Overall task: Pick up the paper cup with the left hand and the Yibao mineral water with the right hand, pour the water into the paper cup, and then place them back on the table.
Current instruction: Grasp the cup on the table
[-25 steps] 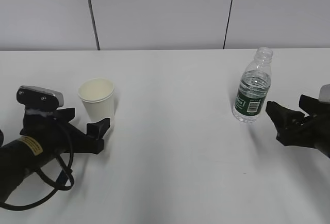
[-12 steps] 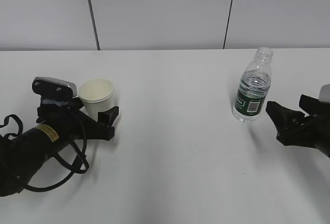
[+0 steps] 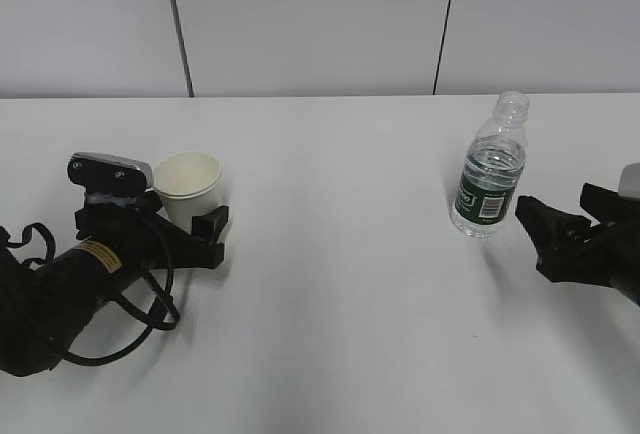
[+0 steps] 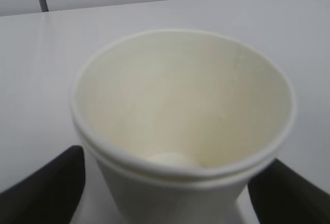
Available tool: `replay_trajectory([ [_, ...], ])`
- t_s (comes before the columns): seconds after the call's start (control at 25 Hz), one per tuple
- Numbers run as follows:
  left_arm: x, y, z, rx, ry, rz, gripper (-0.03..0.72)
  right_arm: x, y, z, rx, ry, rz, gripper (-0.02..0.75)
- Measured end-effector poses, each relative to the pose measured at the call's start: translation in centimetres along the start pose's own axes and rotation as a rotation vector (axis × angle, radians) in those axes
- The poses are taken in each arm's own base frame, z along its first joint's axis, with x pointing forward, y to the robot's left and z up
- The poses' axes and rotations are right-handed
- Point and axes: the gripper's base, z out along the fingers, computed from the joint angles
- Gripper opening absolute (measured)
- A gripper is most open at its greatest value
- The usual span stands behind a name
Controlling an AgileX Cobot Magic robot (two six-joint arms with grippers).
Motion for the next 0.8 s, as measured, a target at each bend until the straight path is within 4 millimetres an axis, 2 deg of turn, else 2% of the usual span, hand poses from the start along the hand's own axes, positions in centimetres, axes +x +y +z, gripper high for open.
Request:
replay_trajectory([
  [0.28,-0.11,0.00,0.11,0.000,-0.005,0.002,0.566,0.00,0.00,0.00,0.000,0.000,0.000,0.585],
  [0.6,-0.16,0.00,0.16,0.000,-0.007,0.002,0.491,0.00,-0.02,0.00,0.002,0.000,0.001,0.585],
  [0.8,-0.17,0.00,0.17,0.000,-0.008,0.002,0.477,-0.01,-0.12,0.00,0.014,-0.001,0.006,0.585],
])
